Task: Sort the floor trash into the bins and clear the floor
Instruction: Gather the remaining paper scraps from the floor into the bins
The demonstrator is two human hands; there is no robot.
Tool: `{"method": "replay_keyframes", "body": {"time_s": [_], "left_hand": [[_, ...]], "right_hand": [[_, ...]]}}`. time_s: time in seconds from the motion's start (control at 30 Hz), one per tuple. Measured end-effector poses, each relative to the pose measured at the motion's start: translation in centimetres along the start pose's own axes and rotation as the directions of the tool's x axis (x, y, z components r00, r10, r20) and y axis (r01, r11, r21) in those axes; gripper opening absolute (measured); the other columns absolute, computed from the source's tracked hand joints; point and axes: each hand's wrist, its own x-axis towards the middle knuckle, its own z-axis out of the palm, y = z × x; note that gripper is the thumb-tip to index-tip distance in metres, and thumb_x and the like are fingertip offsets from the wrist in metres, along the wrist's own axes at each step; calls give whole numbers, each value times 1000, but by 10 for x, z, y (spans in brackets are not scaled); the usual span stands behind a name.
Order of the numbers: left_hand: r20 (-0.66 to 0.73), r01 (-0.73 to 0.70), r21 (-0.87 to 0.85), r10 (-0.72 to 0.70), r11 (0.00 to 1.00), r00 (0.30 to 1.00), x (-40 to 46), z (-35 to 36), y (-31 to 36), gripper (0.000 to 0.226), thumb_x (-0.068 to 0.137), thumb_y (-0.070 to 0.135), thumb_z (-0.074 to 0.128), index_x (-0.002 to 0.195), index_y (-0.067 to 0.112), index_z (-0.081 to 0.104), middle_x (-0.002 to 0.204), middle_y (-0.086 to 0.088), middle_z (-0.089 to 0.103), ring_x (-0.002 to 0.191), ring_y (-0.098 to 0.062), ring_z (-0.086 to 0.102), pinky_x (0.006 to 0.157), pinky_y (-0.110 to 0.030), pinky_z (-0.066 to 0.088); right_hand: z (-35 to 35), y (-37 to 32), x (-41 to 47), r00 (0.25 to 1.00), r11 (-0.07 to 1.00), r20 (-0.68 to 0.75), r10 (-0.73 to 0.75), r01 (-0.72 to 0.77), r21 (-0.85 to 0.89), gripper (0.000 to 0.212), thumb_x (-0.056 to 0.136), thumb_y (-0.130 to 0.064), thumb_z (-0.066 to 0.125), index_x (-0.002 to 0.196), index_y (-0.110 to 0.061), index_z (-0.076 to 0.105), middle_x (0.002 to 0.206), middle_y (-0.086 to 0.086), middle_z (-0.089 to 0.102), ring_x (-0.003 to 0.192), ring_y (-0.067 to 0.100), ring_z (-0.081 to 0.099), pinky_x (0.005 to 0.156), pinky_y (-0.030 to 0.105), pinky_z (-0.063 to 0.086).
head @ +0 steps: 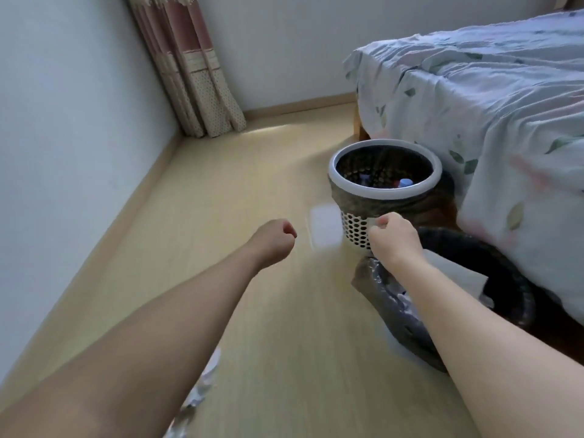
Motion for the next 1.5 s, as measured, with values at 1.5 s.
{"method": "replay_keyframes", "body": {"time_s": [1.5], "left_hand": [[-17,412,9,-412,911,911,-144,-169,-368,21,94,29,52,88,10,56,83,-6,63,66,-20,49,64,-29,41]], "right_hand": [[291,-166,-168,741,898,596,-308,434,-76,14,96,-23,41,92,-22,54,83,4,66,68,25,63,58,30,46]]}}
